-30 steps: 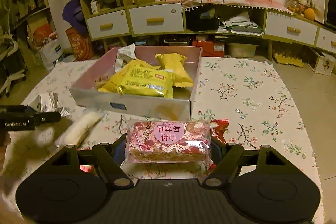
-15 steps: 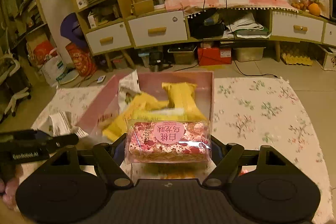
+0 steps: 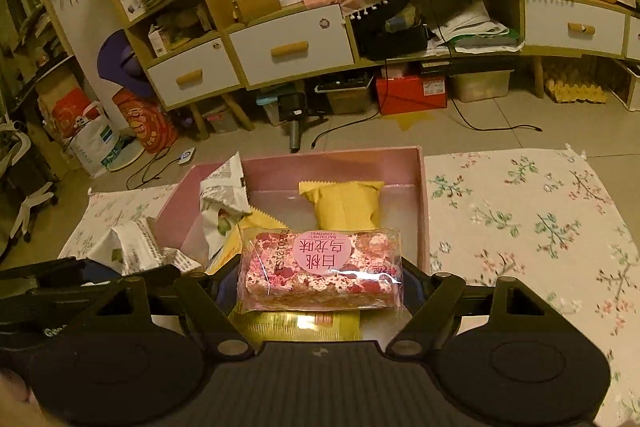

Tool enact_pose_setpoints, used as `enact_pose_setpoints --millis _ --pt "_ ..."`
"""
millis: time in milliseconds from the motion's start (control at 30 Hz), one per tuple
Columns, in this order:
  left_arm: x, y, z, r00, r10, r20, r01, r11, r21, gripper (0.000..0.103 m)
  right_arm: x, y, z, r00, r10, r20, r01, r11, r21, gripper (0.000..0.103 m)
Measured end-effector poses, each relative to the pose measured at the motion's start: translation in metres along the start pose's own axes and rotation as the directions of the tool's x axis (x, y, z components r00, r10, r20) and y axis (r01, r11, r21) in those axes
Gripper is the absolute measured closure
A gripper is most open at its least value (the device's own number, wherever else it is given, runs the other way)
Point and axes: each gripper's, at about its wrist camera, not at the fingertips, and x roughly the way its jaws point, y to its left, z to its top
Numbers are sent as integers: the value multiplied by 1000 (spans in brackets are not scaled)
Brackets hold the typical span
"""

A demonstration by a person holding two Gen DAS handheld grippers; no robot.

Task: Organize snacks
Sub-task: 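Carry both held snacks over the tray and lower them inside, then open both grippers to release the pink pack and white bag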

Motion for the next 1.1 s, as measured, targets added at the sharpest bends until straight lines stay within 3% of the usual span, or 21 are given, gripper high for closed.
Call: enact_pose_setpoints --millis 500,533,600,633,700,1100 --pt "19 0 11 1000 15 -5 -15 1000 -8 52 23 4 16 1000 -12 -26 13 1000 28 54" --pt "19 0 11 1000 11 1 -11 1000 -6 51 26 4 18 1000 -12 -28 13 1000 28 52" --pt "19 -1 12 1000 3 2 -3 1000 -2 39 26 5 18 1000 -11 -29 11 1000 27 50" --pt "18 -2 12 1000 5 3 -5 1000 2 35 25 5 18 1000 -7 -29 8 1000 29 41" --pt "16 -4 12 1000 13 13 -13 1000 12 25 24 6 19 1000 -1 -24 2 999 40 38" --pt "2 -8 9 1000 -4 2 4 1000 17 23 9 9 21 1000 -7 -17 7 999 42 36"
